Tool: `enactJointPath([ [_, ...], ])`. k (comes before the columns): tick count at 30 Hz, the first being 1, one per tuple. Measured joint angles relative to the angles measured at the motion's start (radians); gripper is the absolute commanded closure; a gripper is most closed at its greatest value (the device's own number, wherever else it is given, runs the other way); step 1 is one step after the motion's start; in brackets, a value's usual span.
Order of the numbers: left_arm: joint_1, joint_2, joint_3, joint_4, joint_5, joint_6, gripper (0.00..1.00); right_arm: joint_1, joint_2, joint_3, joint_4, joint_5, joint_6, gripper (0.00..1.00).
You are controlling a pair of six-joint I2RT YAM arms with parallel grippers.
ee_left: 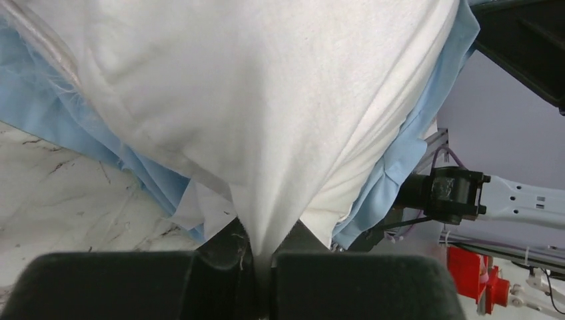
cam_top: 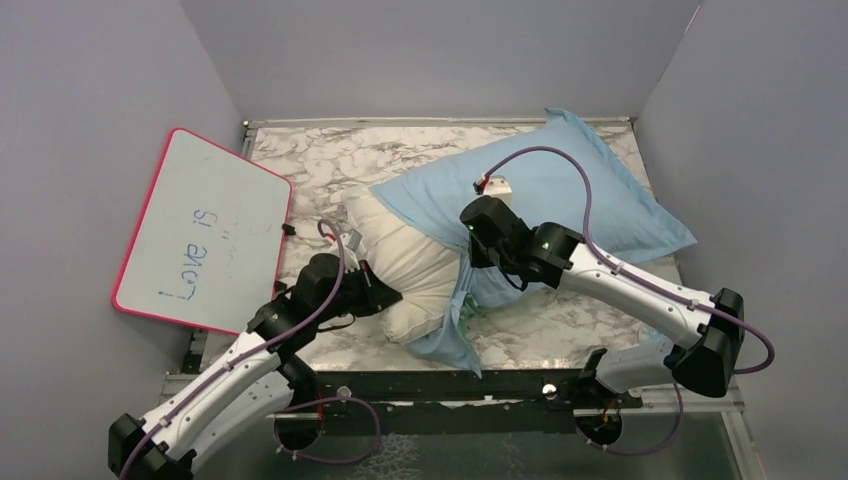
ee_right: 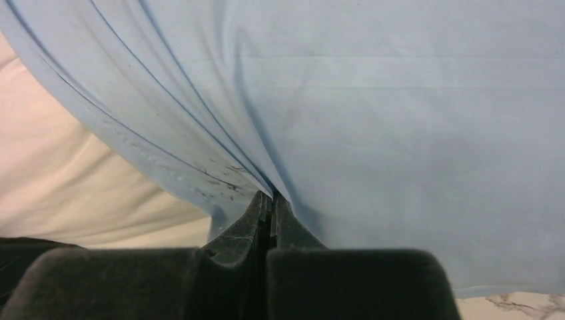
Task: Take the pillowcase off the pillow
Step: Remove the pillow from the pillowcase.
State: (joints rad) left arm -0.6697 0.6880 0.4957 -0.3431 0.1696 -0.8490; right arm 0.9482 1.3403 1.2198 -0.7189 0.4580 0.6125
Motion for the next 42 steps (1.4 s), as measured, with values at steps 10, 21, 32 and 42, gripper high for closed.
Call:
enactJointPath([
  [10,0.001,-0.111,0.029,-0.164,-0.106,-0.006,0.01,-0.021,0.04,0.233,-0.023,-0.22,-0.182,0.29],
  [21,0.16,0.281,0.465,-0.244,-0.359,0.252,0.01,-0.028,0.433,0.656,0.061,-0.101,-0.341,0.18],
  [32,0.698,0.486,0.377,-0.012,0.192,0.265,0.01,-0.054,0.44,0.364,0.14,-0.168,-0.309,0.64],
  [42,0.721,0.737,0.246,0.443,0.539,0.043,0.19,-0.07,0.236,0.019,0.39,-0.333,-0.126,0.66],
])
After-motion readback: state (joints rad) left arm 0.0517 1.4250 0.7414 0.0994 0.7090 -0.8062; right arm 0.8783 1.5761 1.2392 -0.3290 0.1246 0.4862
